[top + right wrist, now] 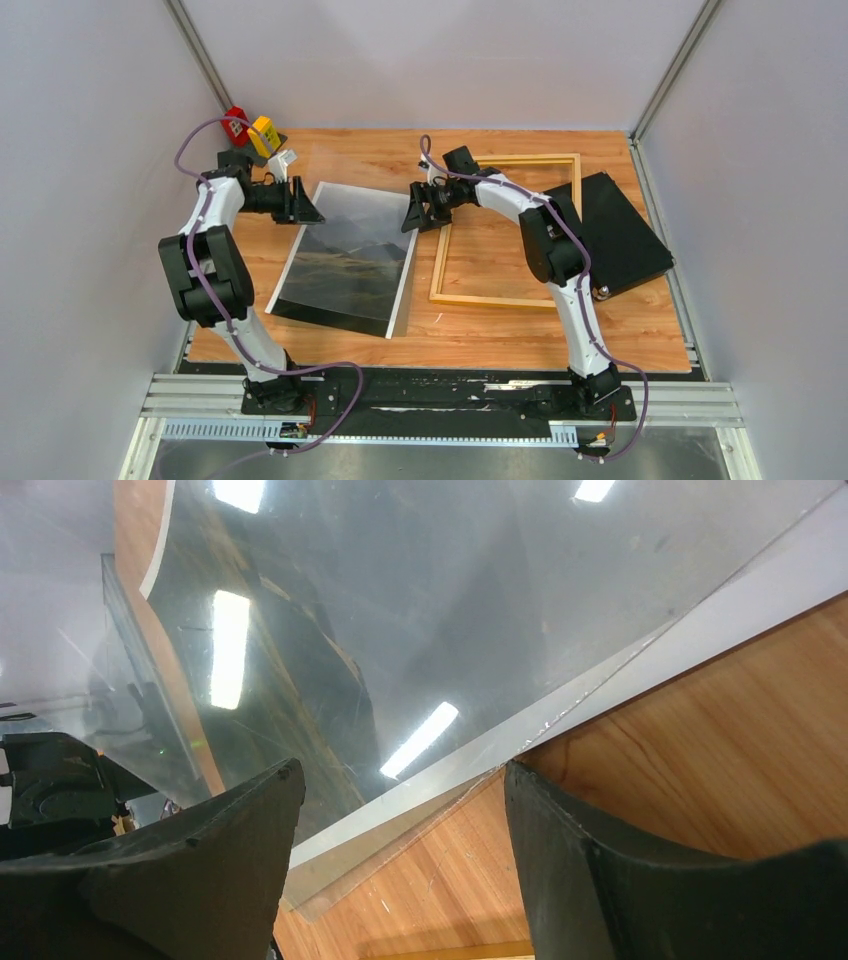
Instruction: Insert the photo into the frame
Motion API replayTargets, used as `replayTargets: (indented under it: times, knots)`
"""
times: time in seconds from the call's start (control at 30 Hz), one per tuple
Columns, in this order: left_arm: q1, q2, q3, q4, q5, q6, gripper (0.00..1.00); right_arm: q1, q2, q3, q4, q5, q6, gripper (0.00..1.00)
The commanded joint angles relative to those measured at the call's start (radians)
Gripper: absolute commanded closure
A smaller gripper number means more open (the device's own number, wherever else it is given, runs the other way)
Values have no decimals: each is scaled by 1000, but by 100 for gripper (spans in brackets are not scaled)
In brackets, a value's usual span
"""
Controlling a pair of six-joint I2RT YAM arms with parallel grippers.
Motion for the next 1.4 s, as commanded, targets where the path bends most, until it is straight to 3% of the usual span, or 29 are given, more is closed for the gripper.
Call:
replayTargets:
  times: [0.0,0.13,0.3,0.6,0.73,0.97,1.13,1.37]
  knots:
    - [-24,-71,-33,50,-62,-61,50,2,14,-8,46,-29,-7,26]
    - [-30,-79,-49,76,-100,-93,65,2,7,-13,47,-29,-5,26]
    - [-30,-76,-33,70,-118,-124,99,-5,-52,-31,48,-1,-15,23]
    - [-27,-146,38,-3,-95,-137,100,-49,-347,-141,47,146,-89,18]
    - [-27,-194,50,-36,-81,-141,100,-70,-482,-222,42,282,-126,14]
    - [-26,-282,87,-123,-17,-139,100,-217,-676,-380,36,460,-143,16]
    - [-27,-347,112,-144,39,-186,100,-328,-743,-483,31,618,-186,19]
    - [-29,-426,137,-81,134,-347,100,-473,-749,-555,32,658,-202,25]
